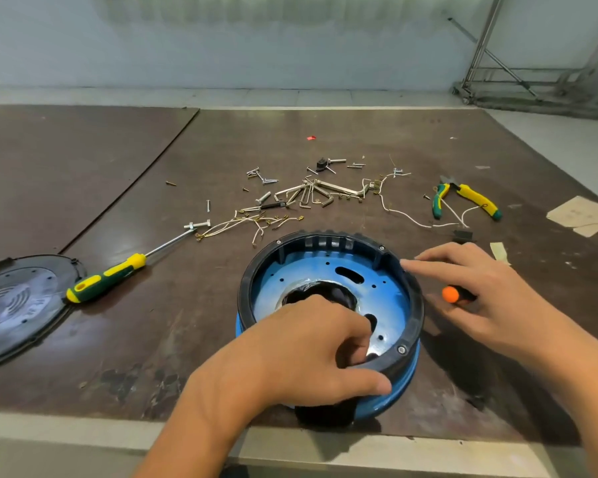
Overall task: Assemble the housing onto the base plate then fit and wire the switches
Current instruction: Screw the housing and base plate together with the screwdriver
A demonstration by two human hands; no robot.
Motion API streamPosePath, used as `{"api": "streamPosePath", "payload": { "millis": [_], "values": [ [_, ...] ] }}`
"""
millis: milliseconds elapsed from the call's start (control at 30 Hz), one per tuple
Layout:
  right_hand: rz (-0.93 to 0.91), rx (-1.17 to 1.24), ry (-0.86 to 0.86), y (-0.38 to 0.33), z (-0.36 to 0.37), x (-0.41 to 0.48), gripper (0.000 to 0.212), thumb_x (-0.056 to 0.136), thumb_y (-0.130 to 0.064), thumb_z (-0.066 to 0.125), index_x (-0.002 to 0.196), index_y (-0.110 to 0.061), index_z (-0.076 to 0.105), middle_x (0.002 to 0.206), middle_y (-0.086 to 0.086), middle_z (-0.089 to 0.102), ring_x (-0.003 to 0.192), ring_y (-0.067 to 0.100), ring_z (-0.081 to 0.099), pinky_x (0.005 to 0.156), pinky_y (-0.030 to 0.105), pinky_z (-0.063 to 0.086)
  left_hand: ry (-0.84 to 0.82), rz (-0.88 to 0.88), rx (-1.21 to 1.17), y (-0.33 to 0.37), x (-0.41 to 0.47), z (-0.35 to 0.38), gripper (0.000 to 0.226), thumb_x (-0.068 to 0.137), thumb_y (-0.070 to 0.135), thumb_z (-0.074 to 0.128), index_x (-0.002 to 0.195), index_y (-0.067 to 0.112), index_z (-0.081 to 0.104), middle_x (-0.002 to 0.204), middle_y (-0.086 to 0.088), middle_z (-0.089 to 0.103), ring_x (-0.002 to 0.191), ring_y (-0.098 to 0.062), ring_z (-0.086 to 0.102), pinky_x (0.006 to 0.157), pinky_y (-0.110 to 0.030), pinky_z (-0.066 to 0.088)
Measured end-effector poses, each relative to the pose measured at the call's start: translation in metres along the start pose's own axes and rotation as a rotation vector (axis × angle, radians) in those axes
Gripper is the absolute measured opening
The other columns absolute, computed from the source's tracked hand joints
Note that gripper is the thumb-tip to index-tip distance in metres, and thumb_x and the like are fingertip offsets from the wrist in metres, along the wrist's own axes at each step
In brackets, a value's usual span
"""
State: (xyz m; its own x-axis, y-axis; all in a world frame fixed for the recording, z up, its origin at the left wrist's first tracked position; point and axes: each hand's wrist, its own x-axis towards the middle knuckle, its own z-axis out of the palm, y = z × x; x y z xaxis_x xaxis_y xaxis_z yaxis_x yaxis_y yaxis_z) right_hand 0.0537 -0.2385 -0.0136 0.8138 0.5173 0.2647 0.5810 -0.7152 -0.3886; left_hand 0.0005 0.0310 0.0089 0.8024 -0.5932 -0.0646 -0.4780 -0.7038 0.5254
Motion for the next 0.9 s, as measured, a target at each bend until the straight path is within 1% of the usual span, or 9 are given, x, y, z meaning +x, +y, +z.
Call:
{"api": "streamPosePath", "payload": {
  "millis": [100, 200, 267, 367, 500, 600, 767, 833, 900],
  "values": [
    [-0.055, 0.058, -0.006, -0.014, 0.003, 0.003, 0.049, 0.082, -0.011, 0.057, 0.123, -0.036, 0.068, 0.122, -0.014, 0.057, 0.117, 0.009, 0.051, 0.092, 0.027, 0.044, 0.127, 0.018, 0.090, 0.002, 0.006, 0.007, 0.041, 0.084, 0.066, 0.057, 0.074, 0.027, 0.051, 0.066, 0.006, 0.057, 0.063, -0.008, 0.053, 0.058, -0.030, 0.046],
    [-0.126, 0.069, -0.039, -0.031, 0.009, 0.006, 0.039, 0.075, -0.010, 0.058, 0.103, -0.032, 0.075, 0.116, -0.013, 0.060, 0.110, 0.009, 0.053, 0.083, 0.027, 0.046, 0.292, 0.018, 0.190, 0.000, 0.011, 0.013, 0.042, 0.086, 0.068, 0.051, 0.076, 0.028, 0.049, 0.066, 0.008, 0.056, 0.064, -0.008, 0.052, 0.061, -0.032, 0.048],
    [-0.141, 0.077, -0.060, -0.037, 0.013, 0.008, 0.034, 0.072, -0.008, 0.057, 0.092, -0.030, 0.075, 0.109, -0.013, 0.062, 0.104, 0.010, 0.053, 0.078, 0.030, 0.046, 0.291, 0.024, 0.187, -0.005, 0.010, 0.011, 0.041, 0.084, 0.071, 0.050, 0.079, 0.030, 0.050, 0.069, 0.011, 0.057, 0.066, -0.005, 0.053, 0.062, -0.030, 0.049],
    [-0.115, 0.118, -0.065, -0.037, 0.013, 0.008, 0.031, 0.074, -0.010, 0.056, 0.088, -0.031, 0.074, 0.105, -0.016, 0.061, 0.104, 0.012, 0.054, 0.078, 0.029, 0.045, 0.193, -0.008, 0.180, -0.018, 0.002, 0.001, 0.037, 0.080, 0.072, 0.055, 0.087, 0.036, 0.054, 0.074, 0.017, 0.059, 0.071, 0.001, 0.055, 0.063, -0.023, 0.050],
    [-0.091, 0.145, -0.071, -0.039, 0.015, 0.009, 0.028, 0.077, -0.023, 0.049, 0.086, -0.034, 0.073, 0.106, -0.019, 0.059, 0.107, 0.011, 0.052, 0.080, 0.025, 0.042, 0.139, -0.051, 0.096, -0.030, -0.005, -0.008, 0.035, 0.078, 0.068, 0.063, 0.089, 0.035, 0.061, 0.076, 0.016, 0.062, 0.076, -0.001, 0.059, 0.064, -0.020, 0.050],
    [-0.083, 0.136, -0.059, -0.040, 0.019, 0.011, 0.029, 0.076, -0.023, 0.049, 0.090, -0.033, 0.072, 0.110, -0.016, 0.057, 0.110, 0.008, 0.051, 0.082, 0.023, 0.041, 0.141, -0.044, 0.133, -0.030, -0.004, -0.007, 0.035, 0.079, 0.070, 0.060, 0.088, 0.036, 0.062, 0.076, 0.018, 0.063, 0.074, 0.001, 0.060, 0.066, -0.022, 0.053],
    [-0.019, 0.106, 0.091, -0.036, 0.032, 0.018, 0.029, 0.091, -0.012, 0.056, 0.113, -0.027, 0.067, 0.116, -0.010, 0.053, 0.112, 0.006, 0.046, 0.091, 0.010, 0.034, 0.143, -0.070, 0.108, -0.038, -0.007, -0.011, 0.029, 0.081, 0.063, 0.061, 0.086, 0.035, 0.065, 0.078, 0.018, 0.065, 0.078, 0.000, 0.060, 0.064, -0.018, 0.048],
    [0.019, 0.111, 0.147, -0.032, 0.036, 0.021, 0.027, 0.094, -0.014, 0.057, 0.118, -0.024, 0.065, 0.113, -0.009, 0.055, 0.108, 0.008, 0.049, 0.090, 0.012, 0.037, 0.153, -0.086, 0.106, -0.041, -0.009, -0.011, 0.029, 0.079, 0.065, 0.060, 0.086, 0.037, 0.065, 0.077, 0.020, 0.065, 0.078, 0.003, 0.060, 0.062, -0.014, 0.044],
    [0.039, 0.129, 0.214, -0.028, 0.040, 0.024, 0.031, 0.094, -0.018, 0.056, 0.125, -0.022, 0.060, 0.107, -0.008, 0.057, 0.103, 0.007, 0.053, 0.088, 0.017, 0.042, 0.150, -0.109, 0.115, -0.042, -0.008, -0.009, 0.031, 0.078, 0.069, 0.058, 0.087, 0.039, 0.064, 0.074, 0.021, 0.064, 0.076, 0.005, 0.059, 0.061, -0.015, 0.047]
  ]
}}
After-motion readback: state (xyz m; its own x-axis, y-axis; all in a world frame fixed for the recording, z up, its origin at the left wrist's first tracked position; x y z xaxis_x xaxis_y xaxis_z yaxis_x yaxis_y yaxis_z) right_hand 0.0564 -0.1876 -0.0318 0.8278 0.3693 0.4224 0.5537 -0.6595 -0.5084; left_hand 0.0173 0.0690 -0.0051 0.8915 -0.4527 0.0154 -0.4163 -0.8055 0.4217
